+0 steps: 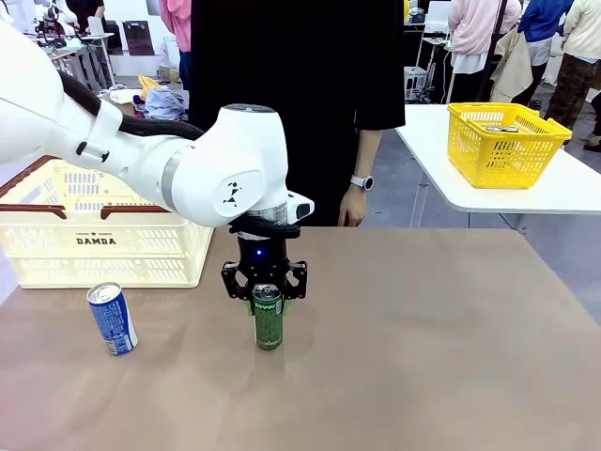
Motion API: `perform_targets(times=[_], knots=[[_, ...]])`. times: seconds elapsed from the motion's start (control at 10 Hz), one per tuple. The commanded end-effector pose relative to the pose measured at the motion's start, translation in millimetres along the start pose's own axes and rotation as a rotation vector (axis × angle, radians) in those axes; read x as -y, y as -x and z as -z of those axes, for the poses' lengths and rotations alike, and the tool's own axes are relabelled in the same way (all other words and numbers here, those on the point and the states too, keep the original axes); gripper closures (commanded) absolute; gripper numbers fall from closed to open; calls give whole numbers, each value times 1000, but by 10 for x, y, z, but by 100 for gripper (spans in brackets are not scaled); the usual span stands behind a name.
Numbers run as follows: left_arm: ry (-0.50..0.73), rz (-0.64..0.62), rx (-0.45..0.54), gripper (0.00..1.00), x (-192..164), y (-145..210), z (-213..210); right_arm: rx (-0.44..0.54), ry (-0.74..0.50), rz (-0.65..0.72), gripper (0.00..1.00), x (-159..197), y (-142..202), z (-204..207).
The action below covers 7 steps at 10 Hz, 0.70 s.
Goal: Place the drinks into the Shopping basket.
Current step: Pick up one drink and place it into the Shopping basket.
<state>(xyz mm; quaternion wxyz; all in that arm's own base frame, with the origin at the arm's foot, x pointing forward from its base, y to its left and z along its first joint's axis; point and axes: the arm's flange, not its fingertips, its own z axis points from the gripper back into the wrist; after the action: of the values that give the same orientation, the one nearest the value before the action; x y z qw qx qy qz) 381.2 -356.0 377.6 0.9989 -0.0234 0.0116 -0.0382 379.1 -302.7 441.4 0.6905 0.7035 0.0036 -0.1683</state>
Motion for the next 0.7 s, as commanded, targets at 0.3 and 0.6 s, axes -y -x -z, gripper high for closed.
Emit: perform_targets(times=[0.3,0.6], knots=[[-34,57,14,100,-173,277,-1050,-11,9,4,0,-30,29,-11],[24,40,76,100,-388,615,-1885,-11,9,4,0,-30,29,-11]])
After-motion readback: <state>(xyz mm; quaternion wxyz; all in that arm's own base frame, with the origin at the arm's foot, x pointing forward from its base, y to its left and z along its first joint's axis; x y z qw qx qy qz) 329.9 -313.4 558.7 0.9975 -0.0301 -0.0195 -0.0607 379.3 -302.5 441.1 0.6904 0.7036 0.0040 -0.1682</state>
